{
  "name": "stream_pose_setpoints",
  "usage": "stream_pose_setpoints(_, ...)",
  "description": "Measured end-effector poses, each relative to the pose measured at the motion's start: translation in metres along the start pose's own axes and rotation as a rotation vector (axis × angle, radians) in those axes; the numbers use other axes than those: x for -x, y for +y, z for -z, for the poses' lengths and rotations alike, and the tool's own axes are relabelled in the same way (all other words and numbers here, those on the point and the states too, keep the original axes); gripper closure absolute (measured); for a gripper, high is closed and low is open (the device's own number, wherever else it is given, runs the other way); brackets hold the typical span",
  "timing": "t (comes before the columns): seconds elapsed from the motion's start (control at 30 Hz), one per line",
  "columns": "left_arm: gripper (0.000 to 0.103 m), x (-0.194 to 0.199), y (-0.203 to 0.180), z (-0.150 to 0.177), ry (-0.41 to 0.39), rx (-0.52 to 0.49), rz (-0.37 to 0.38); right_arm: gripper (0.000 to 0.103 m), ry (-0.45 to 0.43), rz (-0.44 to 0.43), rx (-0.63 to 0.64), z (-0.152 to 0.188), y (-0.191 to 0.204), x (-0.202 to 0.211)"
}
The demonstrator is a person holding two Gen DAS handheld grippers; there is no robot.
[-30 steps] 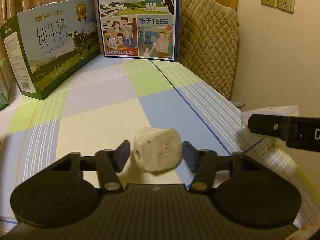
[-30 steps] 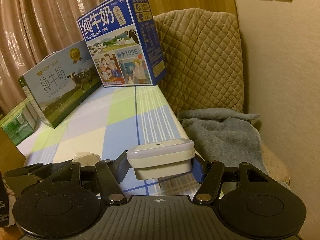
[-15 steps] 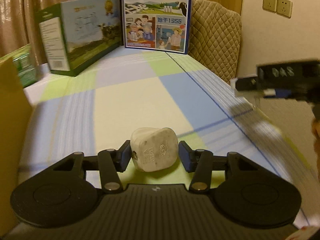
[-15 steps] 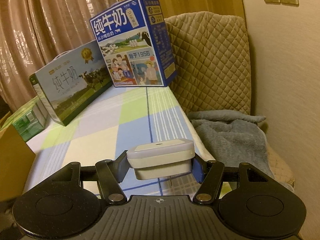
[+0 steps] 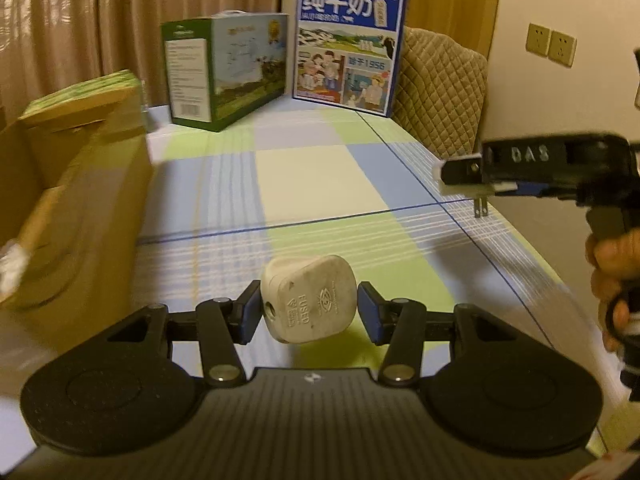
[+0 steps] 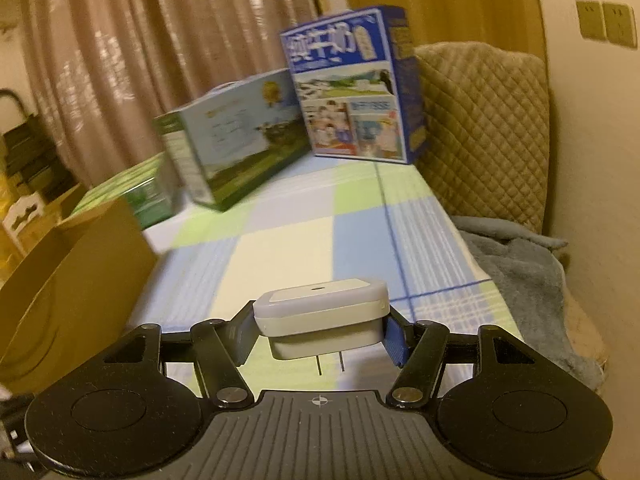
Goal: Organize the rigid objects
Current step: 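Carry the plug with the left gripper while the right carries the night-light to the box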
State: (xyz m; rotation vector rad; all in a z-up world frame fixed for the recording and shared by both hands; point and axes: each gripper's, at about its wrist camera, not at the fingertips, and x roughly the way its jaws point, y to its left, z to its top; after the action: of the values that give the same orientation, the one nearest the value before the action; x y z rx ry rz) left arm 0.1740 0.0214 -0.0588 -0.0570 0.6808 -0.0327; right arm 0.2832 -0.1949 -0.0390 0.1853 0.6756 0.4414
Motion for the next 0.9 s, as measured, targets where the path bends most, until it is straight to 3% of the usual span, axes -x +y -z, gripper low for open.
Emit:
stream_pose_setpoints(0.4,0.058,0.098,0.033,0.014,-0.059,0.037,-0.003,0.044,-0.013,-0.017,0.008,0.064,0.066,0.085)
stream_pose_setpoints(0.9,0.058,0.175,0.062,0.028,-0.086,0.084,-0.045,0.044,-0.037,-0.065,0.039,0.077,0.133,0.144)
